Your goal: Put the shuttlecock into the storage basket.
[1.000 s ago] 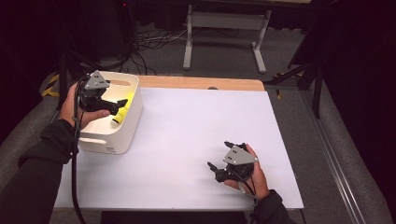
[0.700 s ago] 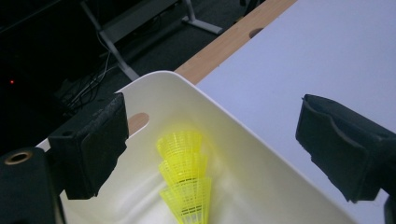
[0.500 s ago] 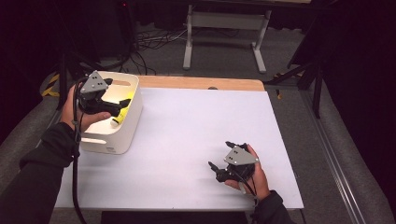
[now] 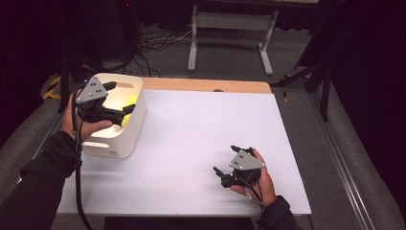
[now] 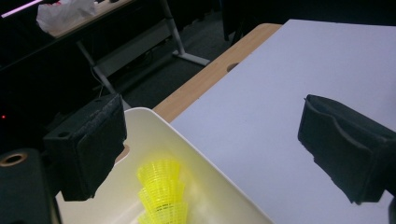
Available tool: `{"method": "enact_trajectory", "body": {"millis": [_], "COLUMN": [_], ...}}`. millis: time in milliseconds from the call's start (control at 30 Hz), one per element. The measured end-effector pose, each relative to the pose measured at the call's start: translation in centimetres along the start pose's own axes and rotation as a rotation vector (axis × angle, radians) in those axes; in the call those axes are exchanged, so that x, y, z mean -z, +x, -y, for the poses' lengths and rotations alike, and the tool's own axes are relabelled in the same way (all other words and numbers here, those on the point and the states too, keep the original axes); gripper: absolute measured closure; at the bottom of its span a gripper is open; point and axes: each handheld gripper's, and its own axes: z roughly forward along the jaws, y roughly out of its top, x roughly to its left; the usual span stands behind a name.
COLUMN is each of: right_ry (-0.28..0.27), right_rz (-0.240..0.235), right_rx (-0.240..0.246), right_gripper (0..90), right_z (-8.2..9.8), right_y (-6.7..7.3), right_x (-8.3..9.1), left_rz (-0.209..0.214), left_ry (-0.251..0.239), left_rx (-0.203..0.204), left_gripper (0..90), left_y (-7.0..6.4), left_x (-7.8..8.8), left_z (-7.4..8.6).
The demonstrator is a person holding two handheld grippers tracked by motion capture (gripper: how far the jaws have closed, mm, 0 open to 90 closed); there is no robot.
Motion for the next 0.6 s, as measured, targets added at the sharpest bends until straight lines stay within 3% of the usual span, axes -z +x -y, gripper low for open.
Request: {"method": "enact_trajectory", "body": {"millis": [600], "right_ry": [-0.008], "right_rz": [-0.009], "right_rx": [0.004], "right_gripper": [11.2], "right_z": [0.0], "right_y": [0.2], "right_x": [0.2], "left_rz": [0.049], "left_ry": [-0.067], "left_rx": [0.002], "left_gripper": [9.1], "left_y": [-1.9], "left_x": [0.6], "left_z": [0.3]}}
